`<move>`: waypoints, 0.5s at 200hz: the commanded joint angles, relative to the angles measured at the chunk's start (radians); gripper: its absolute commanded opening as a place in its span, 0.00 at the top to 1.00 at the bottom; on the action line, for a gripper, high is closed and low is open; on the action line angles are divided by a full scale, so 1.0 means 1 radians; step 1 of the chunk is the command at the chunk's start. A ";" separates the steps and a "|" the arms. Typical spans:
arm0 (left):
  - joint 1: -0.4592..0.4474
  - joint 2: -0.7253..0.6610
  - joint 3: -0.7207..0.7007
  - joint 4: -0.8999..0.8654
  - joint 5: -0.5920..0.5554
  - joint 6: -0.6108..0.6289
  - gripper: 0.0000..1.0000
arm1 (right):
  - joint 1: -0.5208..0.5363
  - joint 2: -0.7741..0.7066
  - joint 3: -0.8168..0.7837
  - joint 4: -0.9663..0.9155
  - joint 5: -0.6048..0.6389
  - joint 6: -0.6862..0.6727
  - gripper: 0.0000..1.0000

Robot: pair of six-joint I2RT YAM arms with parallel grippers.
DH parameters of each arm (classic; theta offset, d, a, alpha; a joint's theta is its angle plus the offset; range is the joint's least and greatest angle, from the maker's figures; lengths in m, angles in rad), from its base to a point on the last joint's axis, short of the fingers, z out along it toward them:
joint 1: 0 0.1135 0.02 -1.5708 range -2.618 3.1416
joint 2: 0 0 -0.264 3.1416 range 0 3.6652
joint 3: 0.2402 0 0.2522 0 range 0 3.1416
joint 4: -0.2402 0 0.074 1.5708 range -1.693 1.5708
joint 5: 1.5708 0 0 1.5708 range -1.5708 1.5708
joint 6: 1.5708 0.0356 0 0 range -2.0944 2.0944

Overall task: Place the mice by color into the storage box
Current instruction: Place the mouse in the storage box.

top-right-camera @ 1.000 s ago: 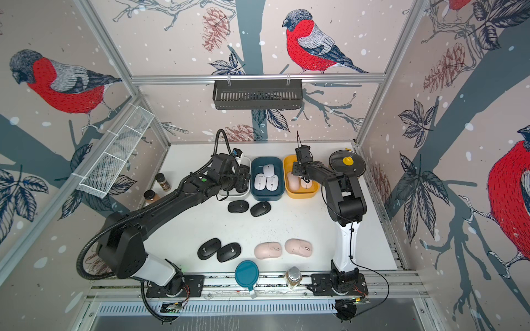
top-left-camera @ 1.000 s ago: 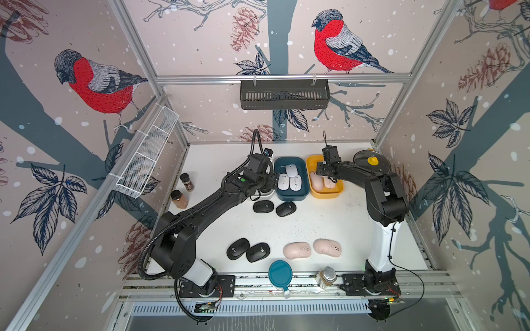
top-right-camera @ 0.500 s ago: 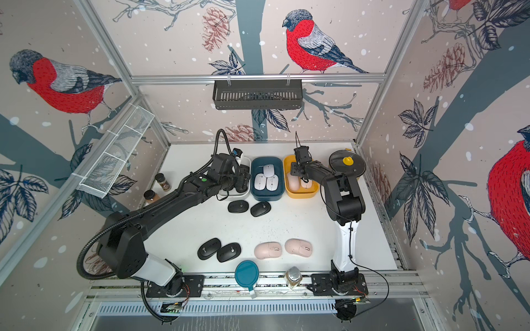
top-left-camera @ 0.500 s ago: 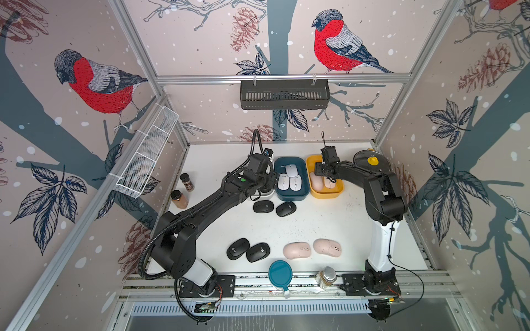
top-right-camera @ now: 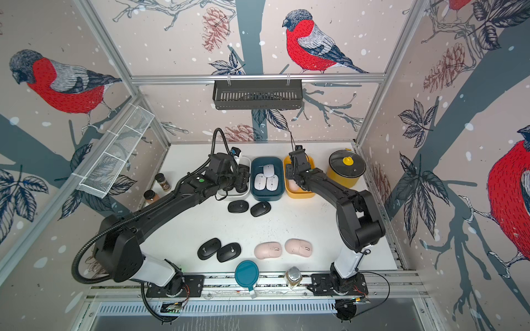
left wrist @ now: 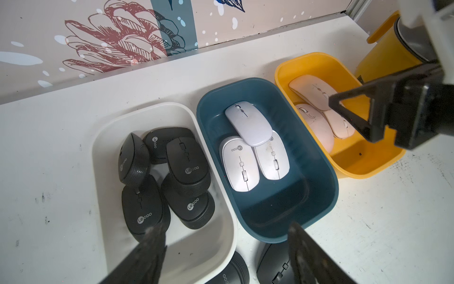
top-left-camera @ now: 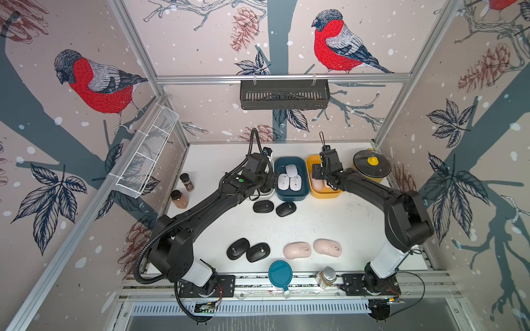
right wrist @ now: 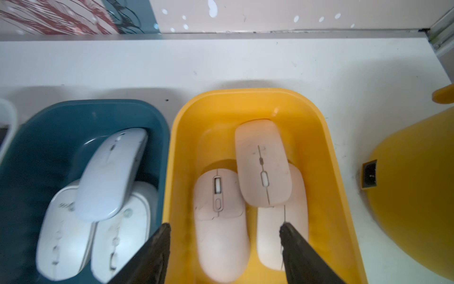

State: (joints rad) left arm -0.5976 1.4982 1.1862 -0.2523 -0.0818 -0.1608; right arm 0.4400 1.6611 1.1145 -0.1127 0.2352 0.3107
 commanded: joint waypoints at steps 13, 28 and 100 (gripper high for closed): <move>0.000 -0.013 -0.007 0.035 -0.012 0.000 0.23 | 0.080 -0.193 -0.154 0.059 0.005 0.022 0.29; 0.000 -0.014 -0.005 0.031 -0.012 0.001 0.23 | 0.135 -0.290 -0.225 0.050 0.003 0.018 0.29; -0.001 -0.012 -0.005 0.031 -0.013 -0.003 0.22 | 0.435 -0.632 -0.485 -0.060 -0.015 0.075 0.28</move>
State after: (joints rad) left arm -0.5976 1.4868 1.1805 -0.2512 -0.0822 -0.1604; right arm 0.8070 1.0863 0.6849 -0.1371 0.2127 0.3412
